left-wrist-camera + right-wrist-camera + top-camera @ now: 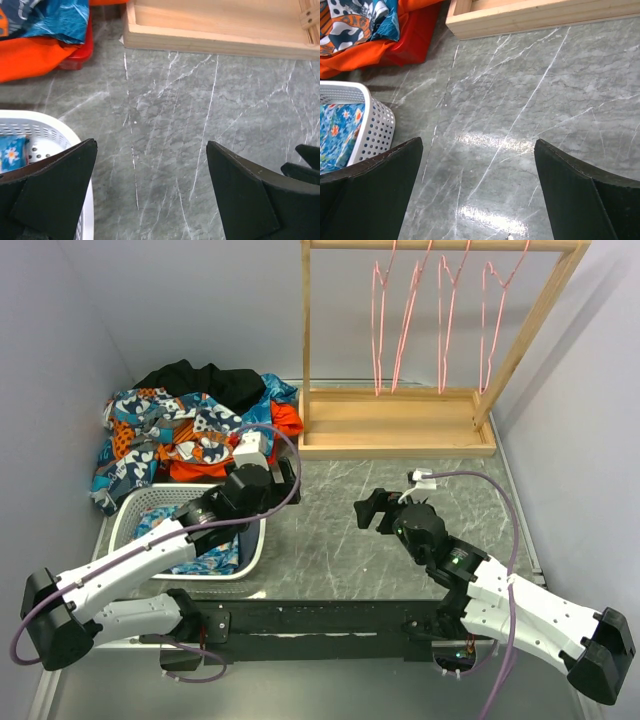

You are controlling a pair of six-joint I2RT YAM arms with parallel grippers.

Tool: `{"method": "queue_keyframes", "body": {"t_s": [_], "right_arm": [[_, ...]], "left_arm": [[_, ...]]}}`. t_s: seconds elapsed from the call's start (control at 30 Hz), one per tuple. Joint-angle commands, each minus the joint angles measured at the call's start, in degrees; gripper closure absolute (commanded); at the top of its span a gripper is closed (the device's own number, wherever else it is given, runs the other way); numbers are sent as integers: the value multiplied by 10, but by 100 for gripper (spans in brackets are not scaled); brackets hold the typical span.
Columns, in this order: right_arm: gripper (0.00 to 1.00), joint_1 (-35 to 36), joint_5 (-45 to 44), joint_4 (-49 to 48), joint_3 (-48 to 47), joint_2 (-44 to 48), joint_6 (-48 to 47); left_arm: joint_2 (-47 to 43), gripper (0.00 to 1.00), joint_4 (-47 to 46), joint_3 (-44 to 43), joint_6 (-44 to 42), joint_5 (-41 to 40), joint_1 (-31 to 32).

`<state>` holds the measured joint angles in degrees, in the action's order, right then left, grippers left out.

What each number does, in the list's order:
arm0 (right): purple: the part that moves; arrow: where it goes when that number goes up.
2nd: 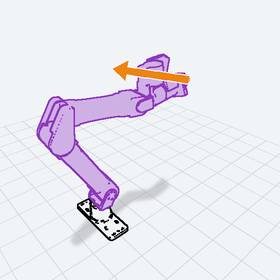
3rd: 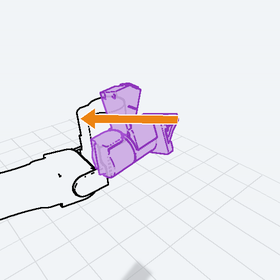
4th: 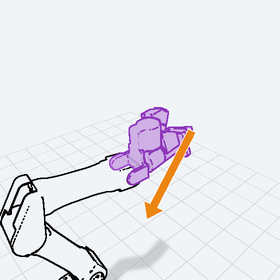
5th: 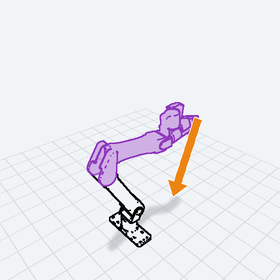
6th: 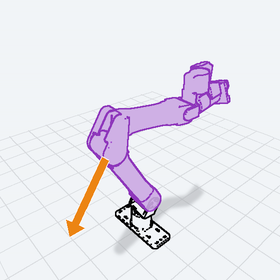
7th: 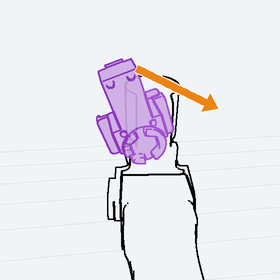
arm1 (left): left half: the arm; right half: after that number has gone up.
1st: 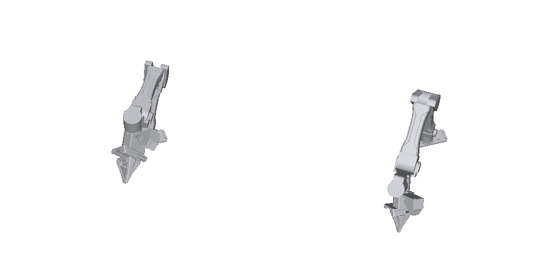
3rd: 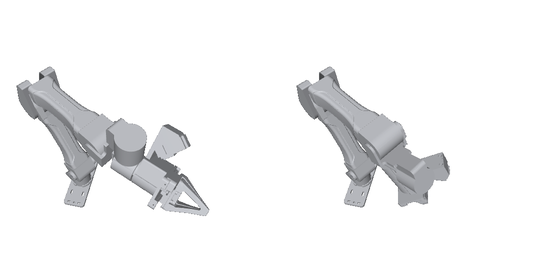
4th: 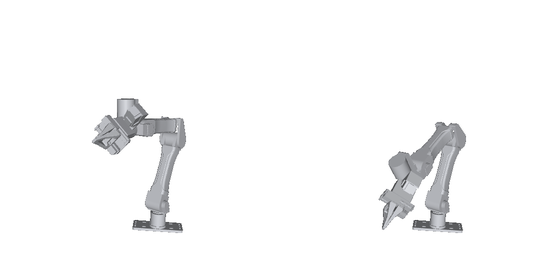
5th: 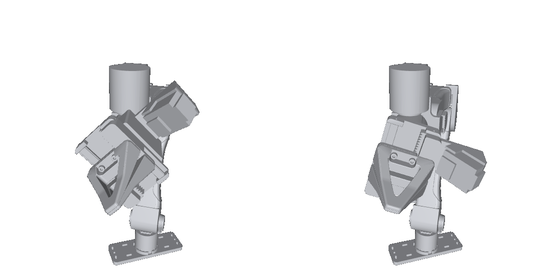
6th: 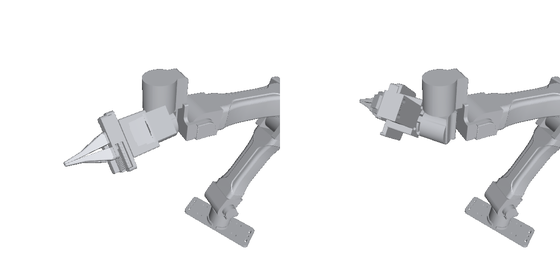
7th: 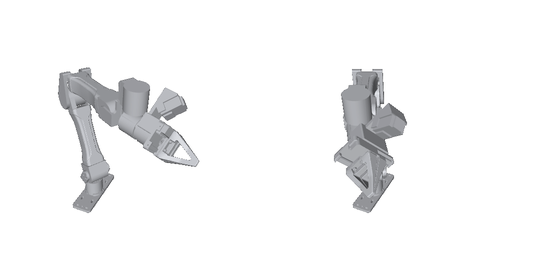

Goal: Place the shorts on the hanger

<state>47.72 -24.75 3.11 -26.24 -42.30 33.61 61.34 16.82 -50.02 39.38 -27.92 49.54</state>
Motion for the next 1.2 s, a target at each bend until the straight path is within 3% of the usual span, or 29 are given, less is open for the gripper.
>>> {"method": "queue_keyframes", "body": {"t_s": [0.0, 0.2, 0.3, 0.53, 0.6, 0.63, 0.73, 0.83, 1.17], "right_arm": [[0, -1, 1, -5, -13, 10, 7], [0, -1, 8, -5, -16, -1, 6], [0, 0, 16, -3, -21, -8, 3], [0, 0, 56, 0, -35, -36, 4], [0, -1, 64, -4, -38, -43, 2], [0, -1, 71, -4, -40, -46, 2], [0, -1, 84, -5, -47, -59, 2], [0, 0, 98, -4, -50, -67, 1], [0, -1, 122, -22, -30, -85, 5]], "left_arm": [[2, 4, 41, -64, 35, -41, 0], [44, 4, 108, -157, 65, -65, -22], [69, 4, 137, -201, 62, -55, -63], [153, 1, 142, -320, 40, -11, -274], [177, 4, 136, -341, 38, -25, -304], [206, 13, 138, -362, 42, -26, -335], [269, 29, 131, -400, 45, -10, -382], [329, 37, 148, -444, 34, -8, -397], [439, 32, 108, -474, -20, -29, -410]]}}
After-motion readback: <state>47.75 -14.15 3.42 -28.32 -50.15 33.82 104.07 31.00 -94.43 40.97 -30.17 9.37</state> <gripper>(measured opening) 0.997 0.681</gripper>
